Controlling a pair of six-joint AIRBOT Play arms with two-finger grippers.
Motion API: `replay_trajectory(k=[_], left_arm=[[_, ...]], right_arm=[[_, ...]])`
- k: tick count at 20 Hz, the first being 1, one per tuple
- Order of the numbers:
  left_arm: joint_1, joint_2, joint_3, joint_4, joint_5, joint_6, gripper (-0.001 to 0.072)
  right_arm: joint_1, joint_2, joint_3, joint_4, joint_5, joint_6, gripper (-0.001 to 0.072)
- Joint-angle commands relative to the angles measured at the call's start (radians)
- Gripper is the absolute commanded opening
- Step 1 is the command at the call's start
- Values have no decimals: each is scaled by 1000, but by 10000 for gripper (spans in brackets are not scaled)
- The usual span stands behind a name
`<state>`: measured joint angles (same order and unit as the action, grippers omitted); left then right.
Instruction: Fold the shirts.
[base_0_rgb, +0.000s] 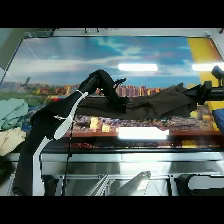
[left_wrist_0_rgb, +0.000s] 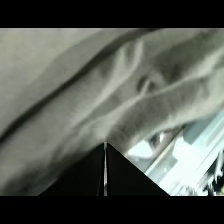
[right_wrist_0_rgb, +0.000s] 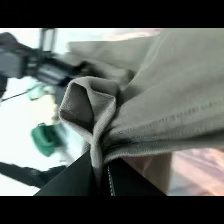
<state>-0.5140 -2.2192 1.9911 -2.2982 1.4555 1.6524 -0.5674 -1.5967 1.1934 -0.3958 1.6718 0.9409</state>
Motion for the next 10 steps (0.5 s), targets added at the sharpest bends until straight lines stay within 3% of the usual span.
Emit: replay_trajectory(k=[1, 3, 6, 10], left_arm=[[0, 2, 2, -74, -55, 13, 19], [37, 51, 2, -192, -37, 95, 18], [164, 196, 1, -181, 61, 129, 18], [410, 445, -157, -182, 166, 151, 18]], right_arm=[[9, 3, 1, 200, 126, -34, 18], [78, 18, 0, 269, 119, -47, 18], [277, 51, 0, 344, 19, -78, 18], [694, 48, 1, 356, -386, -105, 17]])
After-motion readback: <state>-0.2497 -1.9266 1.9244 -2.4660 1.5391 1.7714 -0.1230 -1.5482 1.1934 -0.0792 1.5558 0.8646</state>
